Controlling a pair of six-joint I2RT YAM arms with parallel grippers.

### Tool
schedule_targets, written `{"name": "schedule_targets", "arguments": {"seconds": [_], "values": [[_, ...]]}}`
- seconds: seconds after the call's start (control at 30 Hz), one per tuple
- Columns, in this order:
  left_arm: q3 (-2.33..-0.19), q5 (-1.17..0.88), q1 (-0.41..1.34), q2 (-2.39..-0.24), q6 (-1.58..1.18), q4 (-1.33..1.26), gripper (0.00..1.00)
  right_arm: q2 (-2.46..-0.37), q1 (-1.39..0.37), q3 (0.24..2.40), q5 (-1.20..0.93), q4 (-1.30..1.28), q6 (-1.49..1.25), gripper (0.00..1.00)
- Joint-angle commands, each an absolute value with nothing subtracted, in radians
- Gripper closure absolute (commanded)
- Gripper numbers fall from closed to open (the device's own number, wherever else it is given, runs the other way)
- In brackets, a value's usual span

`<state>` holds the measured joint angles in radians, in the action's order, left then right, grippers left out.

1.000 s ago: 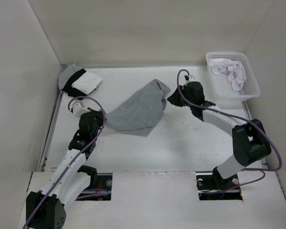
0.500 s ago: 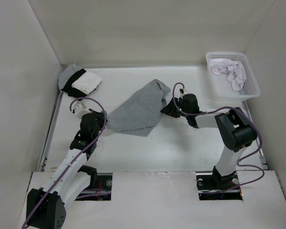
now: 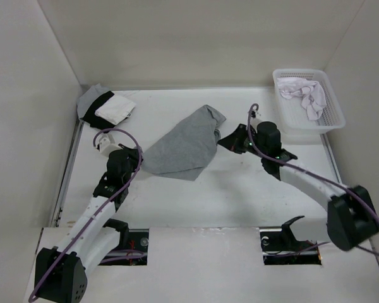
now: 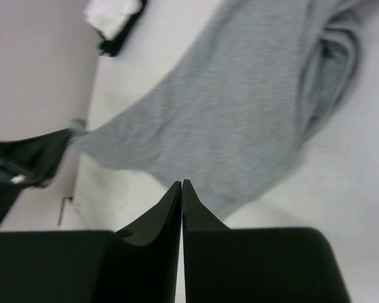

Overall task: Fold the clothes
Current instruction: Flatten the tank top out

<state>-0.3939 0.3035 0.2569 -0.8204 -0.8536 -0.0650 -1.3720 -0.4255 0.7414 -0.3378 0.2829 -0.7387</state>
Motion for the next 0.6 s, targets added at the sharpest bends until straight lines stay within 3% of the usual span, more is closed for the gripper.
{"name": "schedule_targets", "arguments": {"seconds": [0.0, 0.07, 0.13, 0.2, 0.23, 0.33, 0.57], "values": [[-0.414, 0.299, 0.262, -0.81, -0.861, -0.103, 0.96, -1.169, -0.449, 0.727, -0.307, 0.012, -0.755, 0.95], [-0.408, 0.299, 0.262, -0.818, -0.861, -0.094, 0.96, -1.073, -0.449, 0.695, -0.259, -0.087, -0.755, 0.95], [-0.4, 0.299, 0.262, -0.831, -0.862, -0.098, 0.96, -1.055, -0.449, 0.663, -0.204, -0.1, -0.743, 0.89], [-0.405, 0.293, 0.262, -0.851, -0.865, -0.104, 0.96, -1.17, -0.461, 0.675, -0.155, -0.008, -0.695, 0.65], [-0.408, 0.29, 0.262, -0.851, -0.867, -0.107, 0.96, -1.23, -0.467, 0.686, -0.143, 0.056, -0.671, 0.59], [-0.417, 0.291, 0.269, -0.839, -0.87, -0.112, 0.96, -1.394, -0.466, 0.725, -0.137, 0.213, -0.643, 0.54], [-0.416, 0.29, 0.283, -0.854, -0.871, -0.117, 0.96, -1.641, -0.43, 0.793, -0.218, 0.44, -0.637, 0.54]]}}
